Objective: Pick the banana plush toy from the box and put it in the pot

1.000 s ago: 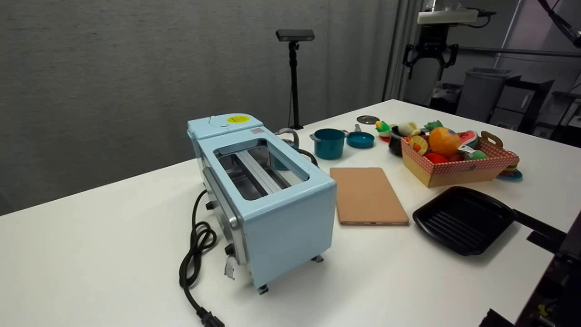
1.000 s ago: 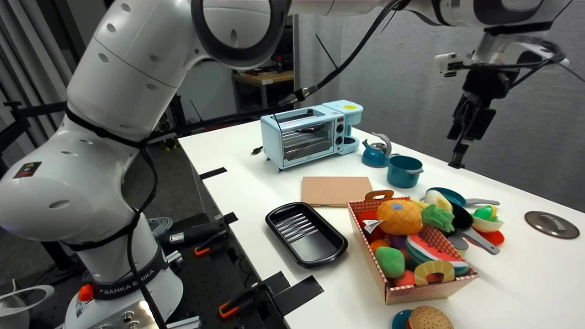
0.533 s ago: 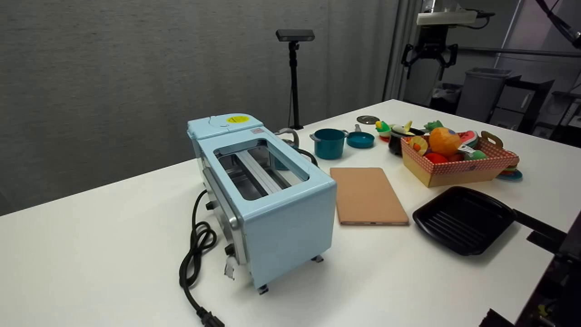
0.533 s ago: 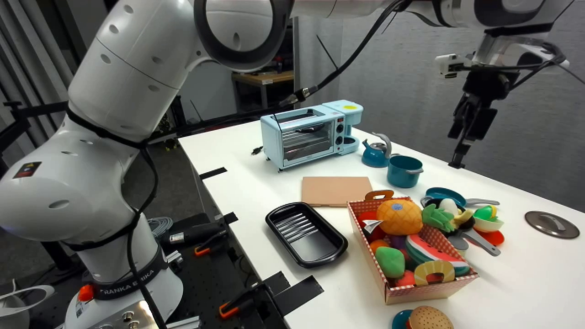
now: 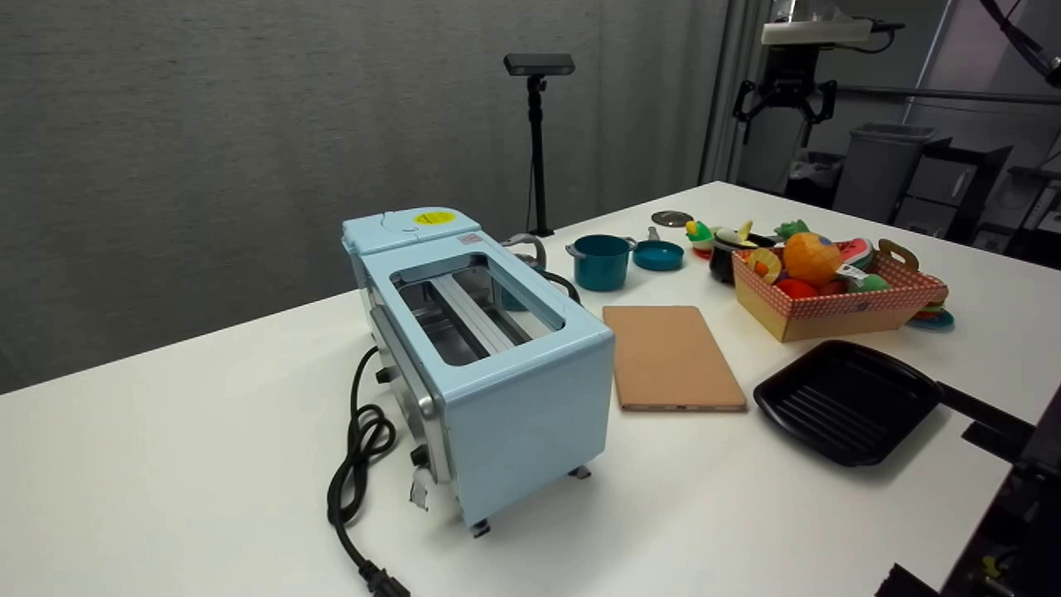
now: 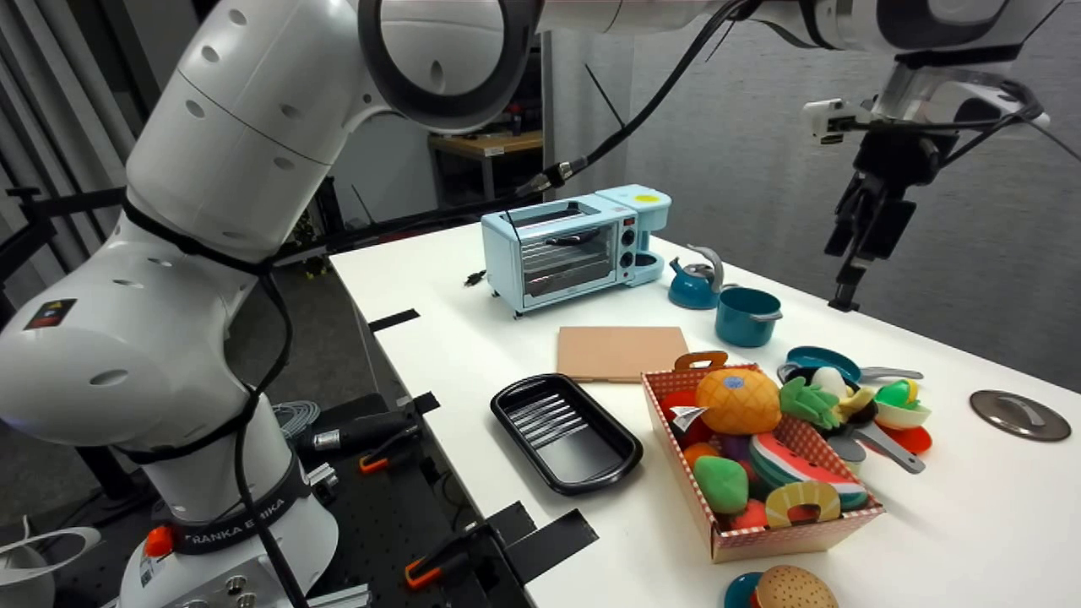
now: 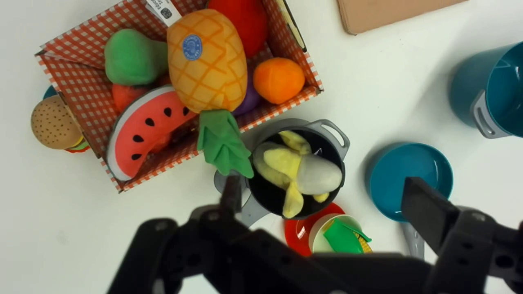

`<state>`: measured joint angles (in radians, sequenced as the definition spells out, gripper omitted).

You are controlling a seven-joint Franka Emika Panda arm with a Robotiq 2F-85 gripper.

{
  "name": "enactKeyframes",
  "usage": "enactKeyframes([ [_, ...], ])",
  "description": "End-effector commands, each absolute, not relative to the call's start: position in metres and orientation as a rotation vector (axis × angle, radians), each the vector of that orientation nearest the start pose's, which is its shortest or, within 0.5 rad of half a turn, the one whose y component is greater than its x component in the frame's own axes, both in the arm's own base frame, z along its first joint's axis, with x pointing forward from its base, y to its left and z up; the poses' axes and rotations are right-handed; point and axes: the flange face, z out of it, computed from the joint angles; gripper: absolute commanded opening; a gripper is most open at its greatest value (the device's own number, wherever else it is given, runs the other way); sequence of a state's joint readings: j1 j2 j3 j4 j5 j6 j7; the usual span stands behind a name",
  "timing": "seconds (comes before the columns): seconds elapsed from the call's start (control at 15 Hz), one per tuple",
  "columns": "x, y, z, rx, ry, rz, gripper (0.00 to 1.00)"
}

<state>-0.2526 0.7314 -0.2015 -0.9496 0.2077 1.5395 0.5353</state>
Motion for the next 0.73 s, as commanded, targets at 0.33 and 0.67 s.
enactKeyframes([
  [0.33,0.6901,-0.2540,0.4403,-2.726,1.410,0.207,1.00],
  [0.67,0.6901,-0.2541,0.4403,-2.726,1.410,0.207,1.00],
])
